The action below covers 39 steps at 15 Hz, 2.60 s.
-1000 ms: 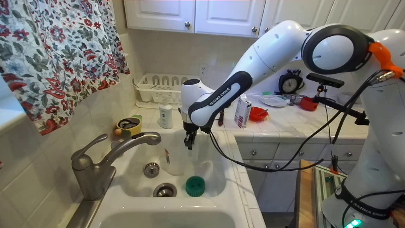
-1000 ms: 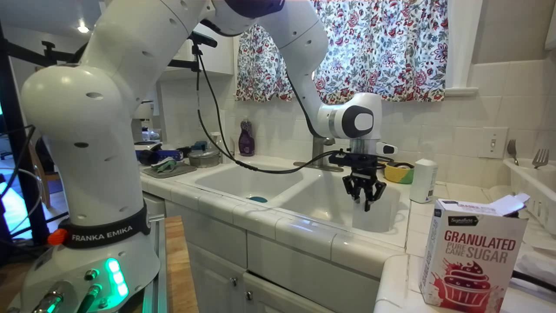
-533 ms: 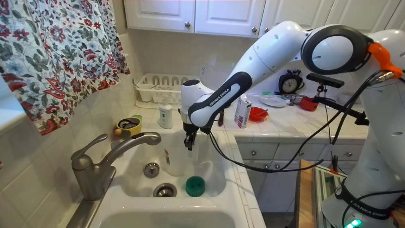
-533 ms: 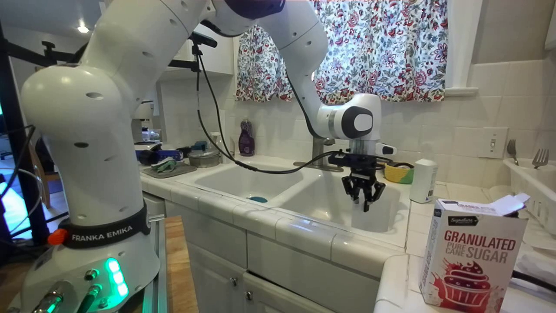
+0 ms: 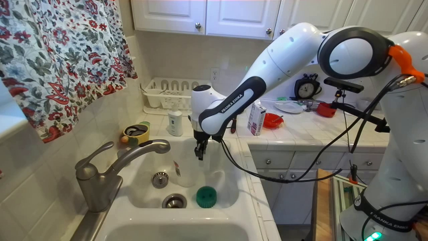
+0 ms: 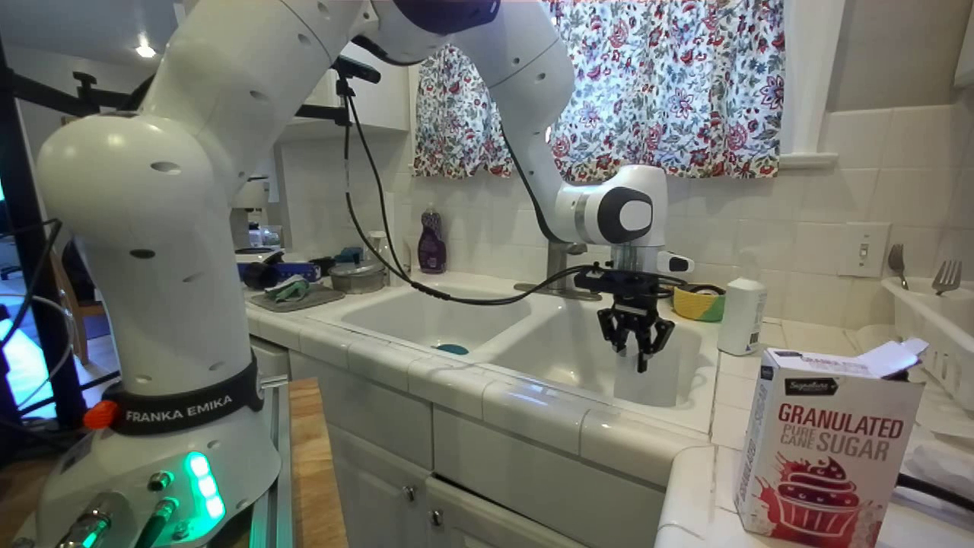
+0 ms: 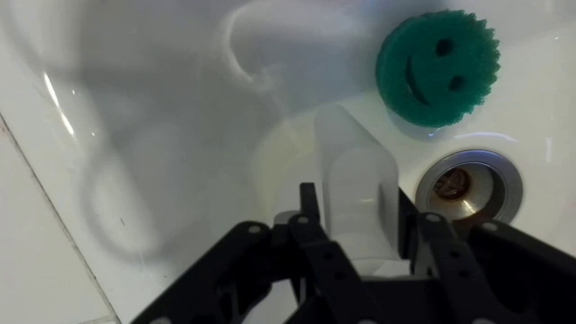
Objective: Pick up the jar and put it in the sink
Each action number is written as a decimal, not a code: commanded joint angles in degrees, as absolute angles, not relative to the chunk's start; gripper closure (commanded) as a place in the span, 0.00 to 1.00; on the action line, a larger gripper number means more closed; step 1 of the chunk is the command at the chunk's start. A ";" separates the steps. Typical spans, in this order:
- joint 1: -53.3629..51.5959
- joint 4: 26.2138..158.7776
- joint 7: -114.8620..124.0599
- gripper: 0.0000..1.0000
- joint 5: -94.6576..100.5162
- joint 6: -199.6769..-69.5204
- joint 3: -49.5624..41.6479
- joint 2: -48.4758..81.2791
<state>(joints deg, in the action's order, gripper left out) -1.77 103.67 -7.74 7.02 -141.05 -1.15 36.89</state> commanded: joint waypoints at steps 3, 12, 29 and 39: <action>-1.51 103.24 -7.42 0.11 7.40 -139.51 -0.73 36.40; -1.88 103.60 -1.73 0.00 4.00 -134.38 -0.21 31.00; -4.67 94.61 31.92 0.00 1.94 -131.74 -3.67 23.95; -0.58 96.42 12.14 0.00 -2.47 -120.79 -1.29 14.82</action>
